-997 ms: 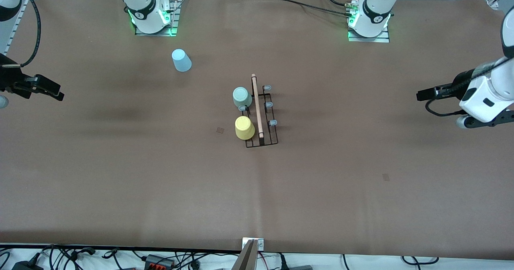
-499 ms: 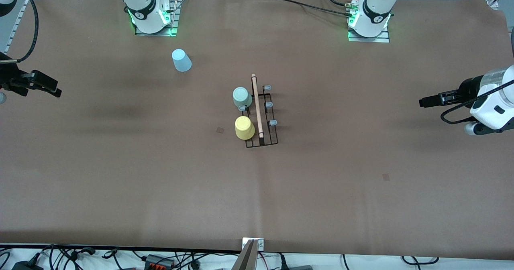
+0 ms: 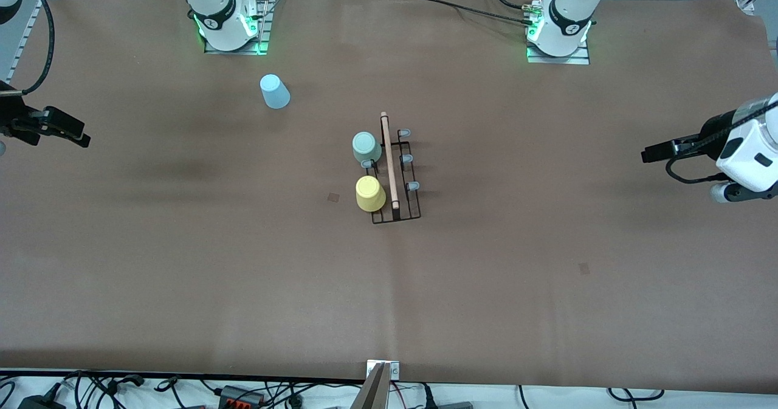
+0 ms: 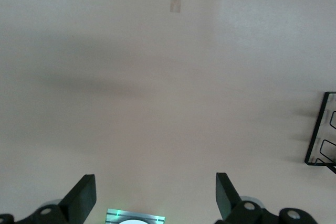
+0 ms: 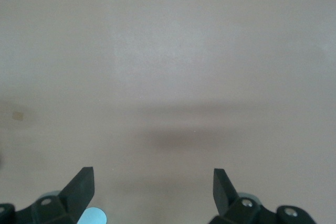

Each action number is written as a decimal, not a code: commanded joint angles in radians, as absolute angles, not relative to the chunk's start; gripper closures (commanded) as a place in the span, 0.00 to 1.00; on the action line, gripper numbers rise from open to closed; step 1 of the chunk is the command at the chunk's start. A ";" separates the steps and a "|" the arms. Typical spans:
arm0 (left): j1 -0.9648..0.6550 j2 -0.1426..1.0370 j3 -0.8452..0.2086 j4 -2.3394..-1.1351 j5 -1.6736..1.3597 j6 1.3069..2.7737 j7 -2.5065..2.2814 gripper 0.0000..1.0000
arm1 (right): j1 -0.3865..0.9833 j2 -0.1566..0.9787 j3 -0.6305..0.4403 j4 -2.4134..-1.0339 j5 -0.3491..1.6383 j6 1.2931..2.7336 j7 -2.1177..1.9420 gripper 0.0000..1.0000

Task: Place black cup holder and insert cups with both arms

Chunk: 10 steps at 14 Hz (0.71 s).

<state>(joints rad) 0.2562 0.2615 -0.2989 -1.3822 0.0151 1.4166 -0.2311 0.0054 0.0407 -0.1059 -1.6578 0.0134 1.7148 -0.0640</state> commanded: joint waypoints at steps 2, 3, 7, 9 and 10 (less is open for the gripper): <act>0.262 0.245 -0.308 -1.378 0.040 1.439 -0.227 0.00 | -0.011 0.029 -0.097 -1.660 0.009 1.706 -0.078 0.00; 0.264 0.245 -0.308 -1.378 0.034 1.440 -0.222 0.00 | -0.012 0.028 -0.097 -1.660 0.009 1.706 -0.078 0.00; 0.262 0.247 -0.308 -1.378 0.038 1.445 -0.221 0.00 | -0.014 0.028 -0.097 -1.660 0.008 1.704 -0.083 0.00; 0.261 0.245 -0.310 -1.379 0.041 1.469 -0.224 0.00 | -0.014 0.026 -0.095 -1.660 0.008 1.704 -0.077 0.00; 0.261 0.245 -0.310 -1.378 0.041 1.470 -0.224 0.00 | -0.014 0.025 -0.095 -1.660 0.008 1.704 -0.075 0.00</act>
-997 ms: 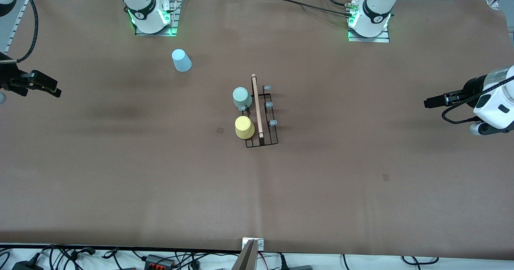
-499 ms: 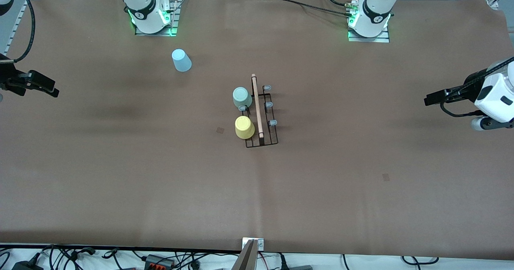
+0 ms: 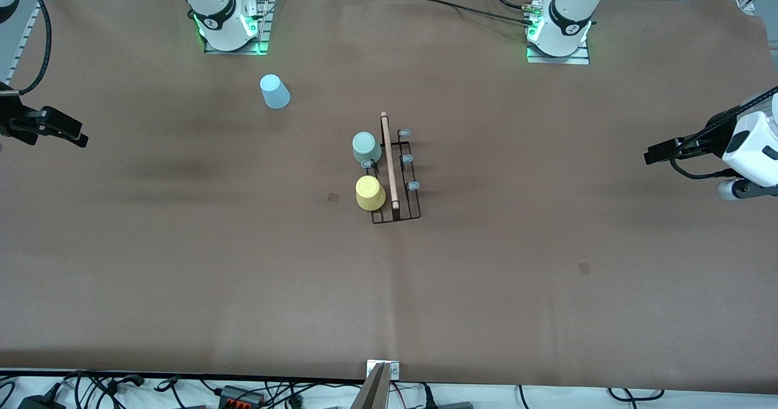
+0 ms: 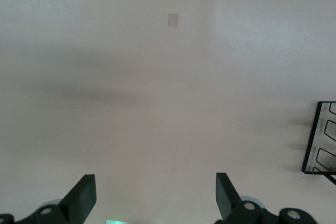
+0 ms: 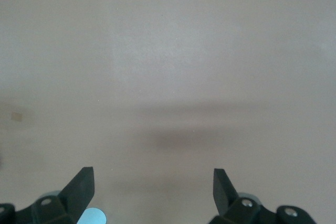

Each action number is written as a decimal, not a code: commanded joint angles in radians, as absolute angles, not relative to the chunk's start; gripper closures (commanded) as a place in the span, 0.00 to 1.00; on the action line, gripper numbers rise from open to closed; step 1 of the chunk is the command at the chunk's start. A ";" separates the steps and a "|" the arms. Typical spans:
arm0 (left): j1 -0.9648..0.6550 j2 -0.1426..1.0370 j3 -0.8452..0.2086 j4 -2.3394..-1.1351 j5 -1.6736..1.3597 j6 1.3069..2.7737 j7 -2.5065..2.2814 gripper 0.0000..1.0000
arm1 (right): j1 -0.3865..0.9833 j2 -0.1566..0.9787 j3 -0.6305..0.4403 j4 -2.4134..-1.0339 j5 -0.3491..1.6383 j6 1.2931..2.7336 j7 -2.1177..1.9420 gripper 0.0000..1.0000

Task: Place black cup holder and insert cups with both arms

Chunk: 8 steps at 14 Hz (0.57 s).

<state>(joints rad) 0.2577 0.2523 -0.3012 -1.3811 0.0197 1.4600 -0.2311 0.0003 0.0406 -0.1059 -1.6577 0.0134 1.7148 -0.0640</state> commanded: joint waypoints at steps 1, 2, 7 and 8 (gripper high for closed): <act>0.261 0.245 -0.310 -1.379 0.041 1.470 -0.222 0.00 | -0.014 0.023 -0.095 -1.660 0.008 1.704 -0.075 0.00; 0.261 0.245 -0.310 -1.378 0.041 1.471 -0.221 0.00 | -0.014 0.020 -0.097 -1.660 0.009 1.698 -0.078 0.00; 0.261 0.245 -0.308 -1.379 0.048 1.471 -0.218 0.00 | -0.015 -0.015 -0.103 -1.667 0.014 1.663 -0.081 0.00; 0.261 0.245 -0.310 -1.382 0.046 1.470 -0.218 0.00 | -0.015 -0.015 -0.103 -1.670 0.014 1.663 -0.081 0.00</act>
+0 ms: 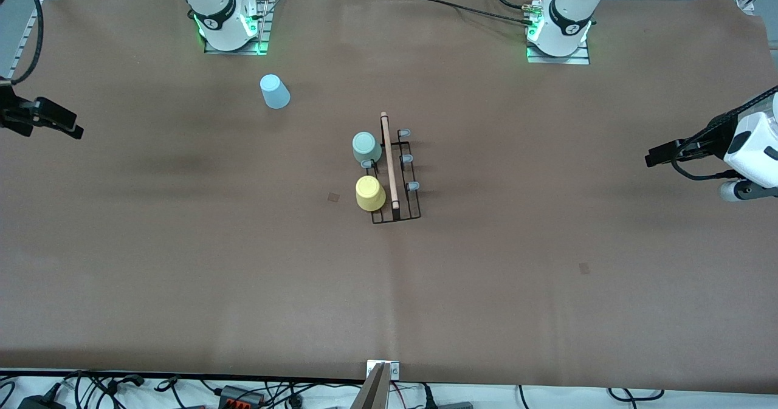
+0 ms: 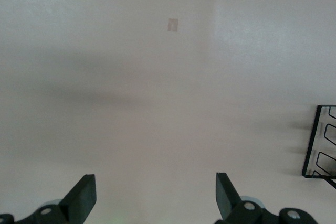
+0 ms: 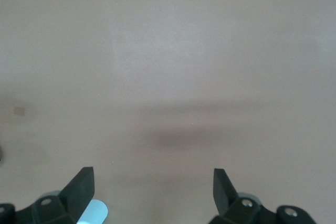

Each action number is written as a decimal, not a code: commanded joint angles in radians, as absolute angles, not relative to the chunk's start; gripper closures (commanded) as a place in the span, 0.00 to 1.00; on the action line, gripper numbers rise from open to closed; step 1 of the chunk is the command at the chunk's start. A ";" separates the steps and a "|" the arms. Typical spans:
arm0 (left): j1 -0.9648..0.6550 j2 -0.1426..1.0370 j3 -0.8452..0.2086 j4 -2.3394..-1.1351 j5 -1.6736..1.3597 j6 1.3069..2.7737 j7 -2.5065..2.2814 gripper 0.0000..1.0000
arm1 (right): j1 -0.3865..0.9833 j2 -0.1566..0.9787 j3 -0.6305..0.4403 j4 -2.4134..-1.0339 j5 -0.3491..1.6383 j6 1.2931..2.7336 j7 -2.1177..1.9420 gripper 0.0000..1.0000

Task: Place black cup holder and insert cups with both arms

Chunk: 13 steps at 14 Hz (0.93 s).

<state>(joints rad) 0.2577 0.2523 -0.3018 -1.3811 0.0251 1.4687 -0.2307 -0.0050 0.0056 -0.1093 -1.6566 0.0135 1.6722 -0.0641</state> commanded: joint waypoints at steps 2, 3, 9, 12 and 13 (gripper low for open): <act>0.267 0.238 -0.308 -1.388 0.046 1.470 -0.218 0.00 | -0.015 -0.015 -0.103 -1.674 0.014 1.663 -0.081 0.00; 0.267 0.238 -0.308 -1.388 0.048 1.468 -0.216 0.00 | -0.015 -0.015 -0.103 -1.674 0.014 1.663 -0.081 0.00; 0.201 0.197 -0.260 -1.413 0.046 1.468 -0.216 0.00 | -0.017 -0.015 -0.103 -1.672 0.014 1.664 -0.081 0.00; 0.037 0.170 -0.082 -1.460 0.035 1.486 -0.215 0.00 | -0.017 -0.014 -0.103 -1.672 0.014 1.664 -0.081 0.00; 0.037 0.169 -0.080 -1.462 0.035 1.488 -0.215 0.00 | -0.017 -0.014 -0.103 -1.672 0.014 1.663 -0.080 0.00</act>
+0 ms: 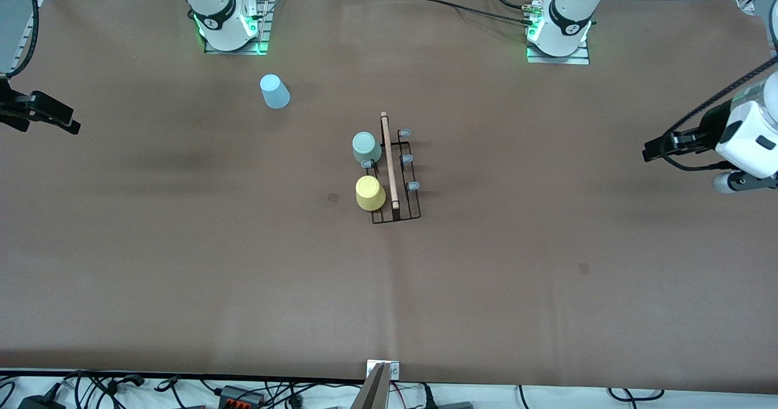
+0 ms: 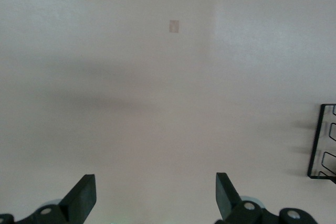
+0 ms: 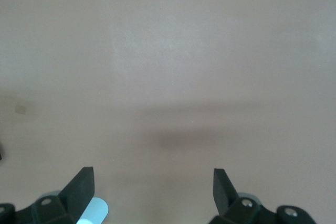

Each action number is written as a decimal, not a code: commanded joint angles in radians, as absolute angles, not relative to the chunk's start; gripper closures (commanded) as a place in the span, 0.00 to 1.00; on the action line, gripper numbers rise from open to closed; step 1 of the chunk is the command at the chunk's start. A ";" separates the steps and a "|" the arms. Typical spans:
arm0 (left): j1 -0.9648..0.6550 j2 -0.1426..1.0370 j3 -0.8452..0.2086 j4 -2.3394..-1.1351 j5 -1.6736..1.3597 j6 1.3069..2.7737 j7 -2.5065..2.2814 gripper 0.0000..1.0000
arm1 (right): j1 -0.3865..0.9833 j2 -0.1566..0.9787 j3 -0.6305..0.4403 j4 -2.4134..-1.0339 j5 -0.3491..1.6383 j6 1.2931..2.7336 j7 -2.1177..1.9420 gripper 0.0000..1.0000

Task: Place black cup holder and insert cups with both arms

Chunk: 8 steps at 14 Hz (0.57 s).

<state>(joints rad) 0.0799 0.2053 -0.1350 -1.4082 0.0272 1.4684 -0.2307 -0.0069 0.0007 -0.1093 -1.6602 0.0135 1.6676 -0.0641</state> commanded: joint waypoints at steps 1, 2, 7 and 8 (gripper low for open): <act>0.038 0.169 -0.080 -1.462 0.034 1.486 -0.215 0.00 | -0.017 -0.014 -0.103 -1.672 0.014 1.663 -0.080 0.00; 0.040 0.169 -0.081 -1.462 0.034 1.486 -0.215 0.00 | -0.017 -0.014 -0.103 -1.672 0.014 1.663 -0.078 0.00; 0.040 0.170 -0.086 -1.457 0.032 1.486 -0.216 0.00 | -0.009 -0.014 -0.100 -1.675 0.005 1.637 -0.083 0.00; 0.040 0.172 -0.086 -1.456 0.032 1.486 -0.216 0.00 | -0.006 -0.014 -0.097 -1.675 0.002 1.640 -0.084 0.00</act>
